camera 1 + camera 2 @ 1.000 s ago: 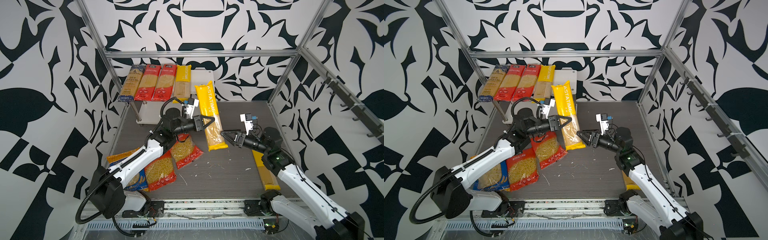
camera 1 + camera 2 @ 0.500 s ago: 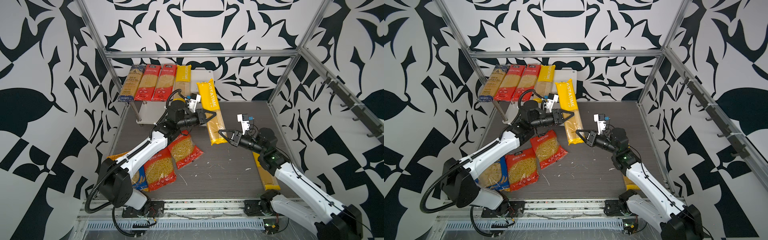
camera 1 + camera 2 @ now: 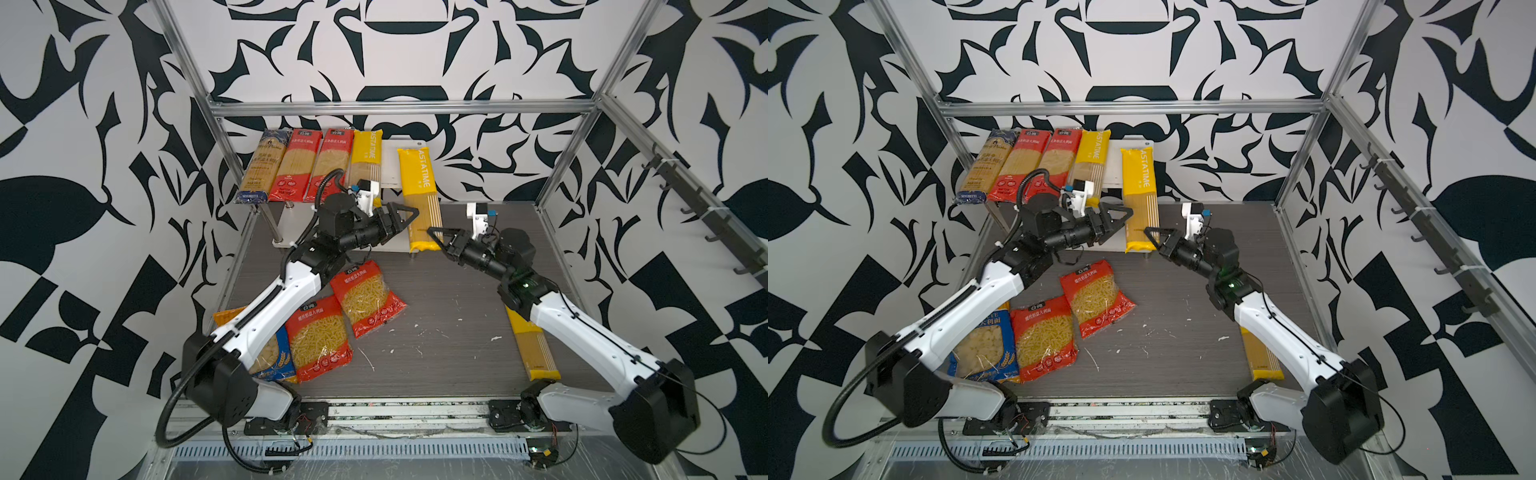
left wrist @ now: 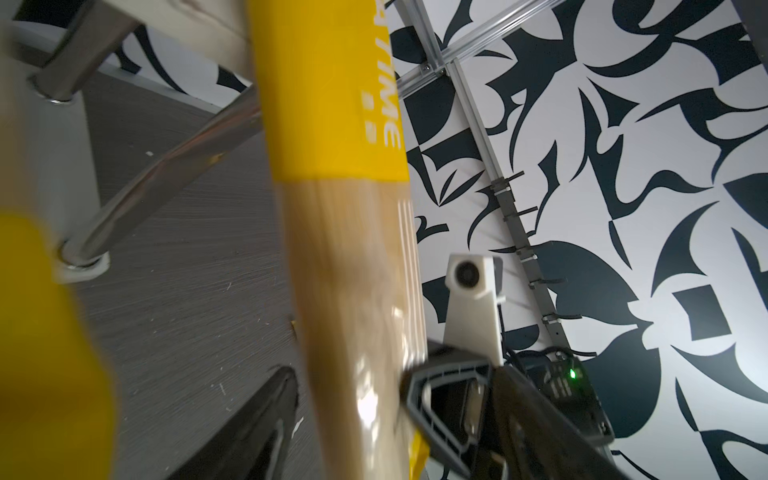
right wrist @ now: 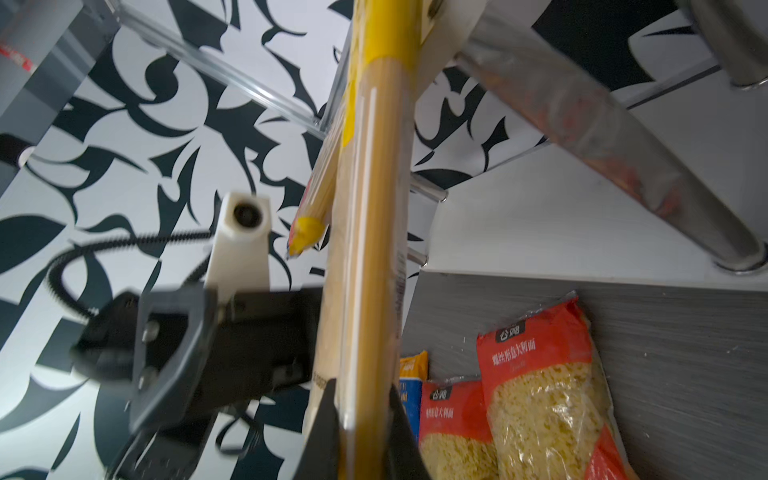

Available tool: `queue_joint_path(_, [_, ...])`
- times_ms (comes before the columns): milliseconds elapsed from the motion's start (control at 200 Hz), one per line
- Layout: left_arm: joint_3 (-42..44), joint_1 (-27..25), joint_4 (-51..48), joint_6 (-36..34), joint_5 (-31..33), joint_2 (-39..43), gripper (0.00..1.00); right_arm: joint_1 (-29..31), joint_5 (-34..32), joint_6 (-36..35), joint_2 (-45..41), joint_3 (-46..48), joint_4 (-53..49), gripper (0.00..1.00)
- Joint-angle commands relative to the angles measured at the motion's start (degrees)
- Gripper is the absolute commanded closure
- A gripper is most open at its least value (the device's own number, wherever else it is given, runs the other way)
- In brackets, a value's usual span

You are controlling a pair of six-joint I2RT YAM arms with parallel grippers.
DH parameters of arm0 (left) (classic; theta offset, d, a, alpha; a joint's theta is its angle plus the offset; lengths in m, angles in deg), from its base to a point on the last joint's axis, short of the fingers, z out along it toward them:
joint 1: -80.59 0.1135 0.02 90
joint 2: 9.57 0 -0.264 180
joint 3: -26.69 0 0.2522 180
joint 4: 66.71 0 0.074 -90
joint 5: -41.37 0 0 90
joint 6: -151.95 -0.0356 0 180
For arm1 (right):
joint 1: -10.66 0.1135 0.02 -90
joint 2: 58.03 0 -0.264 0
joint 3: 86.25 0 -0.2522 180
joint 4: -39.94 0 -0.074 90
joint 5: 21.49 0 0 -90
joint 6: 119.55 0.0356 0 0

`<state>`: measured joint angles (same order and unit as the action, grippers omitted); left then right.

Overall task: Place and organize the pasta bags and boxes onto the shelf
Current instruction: 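Carry the upright yellow pack onto the shelf with right gripper while left releases, then push the yellow pack beside the other yellow pack with the right gripper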

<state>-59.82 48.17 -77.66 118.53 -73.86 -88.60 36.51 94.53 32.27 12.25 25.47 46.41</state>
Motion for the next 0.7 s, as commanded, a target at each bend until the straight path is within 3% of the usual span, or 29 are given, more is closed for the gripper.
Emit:
queue_joint_path(0, [5.21,0.15,-4.37,-1.34,5.44,9.08,0.20,-0.64,-6.33,2.95,2.26,-11.57,4.06,1.00])
queue_joint_path(265, [20.12,0.61,-10.00,-2.25,16.17,23.04,0.20,-0.38,-6.16,2.77,12.43,-28.11,-12.87,1.00])
queue_joint_path(695, [22.82,0.78,-12.22,-3.68,17.04,25.48,0.21,7.25,-11.27,-0.80,24.01,-46.64,-28.81,1.00])
